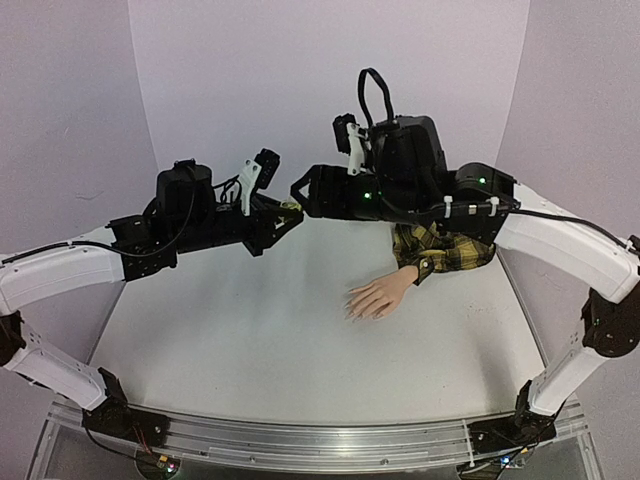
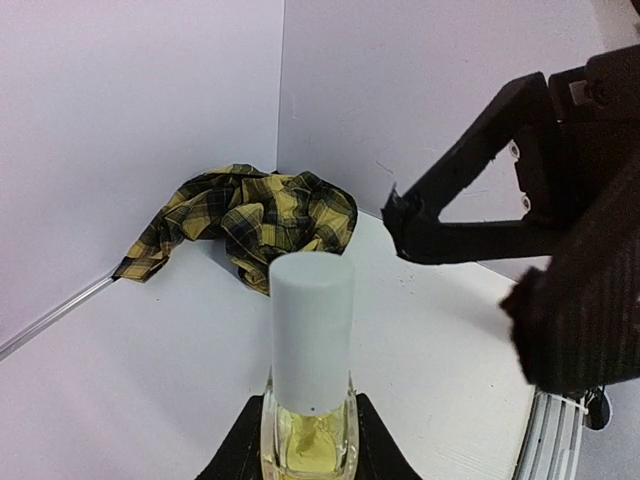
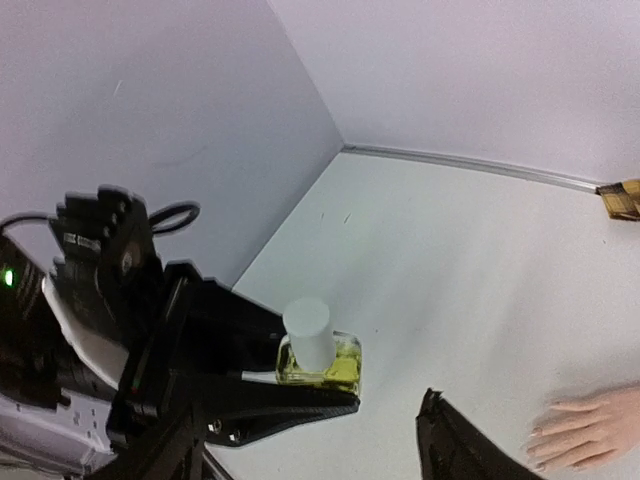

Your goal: Paint the nails

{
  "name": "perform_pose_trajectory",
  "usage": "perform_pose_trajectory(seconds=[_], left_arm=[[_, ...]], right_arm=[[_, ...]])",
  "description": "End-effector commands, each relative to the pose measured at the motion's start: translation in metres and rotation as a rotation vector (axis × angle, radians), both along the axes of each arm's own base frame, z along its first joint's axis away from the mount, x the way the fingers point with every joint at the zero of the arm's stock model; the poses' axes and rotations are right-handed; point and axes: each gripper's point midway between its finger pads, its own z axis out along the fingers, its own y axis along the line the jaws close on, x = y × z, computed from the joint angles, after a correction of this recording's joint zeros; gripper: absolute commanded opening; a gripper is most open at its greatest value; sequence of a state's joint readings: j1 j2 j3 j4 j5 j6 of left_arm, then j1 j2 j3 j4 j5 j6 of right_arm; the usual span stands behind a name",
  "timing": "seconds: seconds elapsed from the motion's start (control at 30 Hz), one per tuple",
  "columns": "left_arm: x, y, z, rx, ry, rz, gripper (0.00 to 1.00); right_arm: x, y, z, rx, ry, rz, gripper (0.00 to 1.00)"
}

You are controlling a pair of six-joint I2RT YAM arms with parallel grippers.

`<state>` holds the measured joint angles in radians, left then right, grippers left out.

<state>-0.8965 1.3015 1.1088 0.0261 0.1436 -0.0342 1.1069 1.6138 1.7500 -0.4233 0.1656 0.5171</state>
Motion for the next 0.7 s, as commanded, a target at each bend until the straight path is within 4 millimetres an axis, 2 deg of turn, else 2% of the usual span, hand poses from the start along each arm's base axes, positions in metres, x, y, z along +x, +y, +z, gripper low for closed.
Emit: perform_pose_trajectory(seconds=[0.0,0.17,0.33,0.57,0.67], left_arm=[[0.0,0.001,0.05,-0.116,-0.068,0.033,0.0],[-0.002,-0.004,0.051,-0.122,-0.065,0.015,0.0],[-0.003,-0.006,0.052,-0.121,-0.065,0.012,0.0],[-0.005,-0.007,0.054,-0.139,-0.063,0.0,0.0],[-0.015,-0.008,0.058,-0.156,-0.063,-0.048,0.0]], right_arm=[[0.013,0.0,0.01,-0.013,-0.004,-0.085,0.58],[0.016,0.014,0.006,-0.029,0.003,-0.063,0.54],[0.019,0.014,0.007,-0.048,-0.009,-0.072,0.37],[0.016,0.019,0.003,-0.067,-0.016,-0.036,0.22],[0.011,0.022,0.005,-0.083,-0.04,0.015,0.09]])
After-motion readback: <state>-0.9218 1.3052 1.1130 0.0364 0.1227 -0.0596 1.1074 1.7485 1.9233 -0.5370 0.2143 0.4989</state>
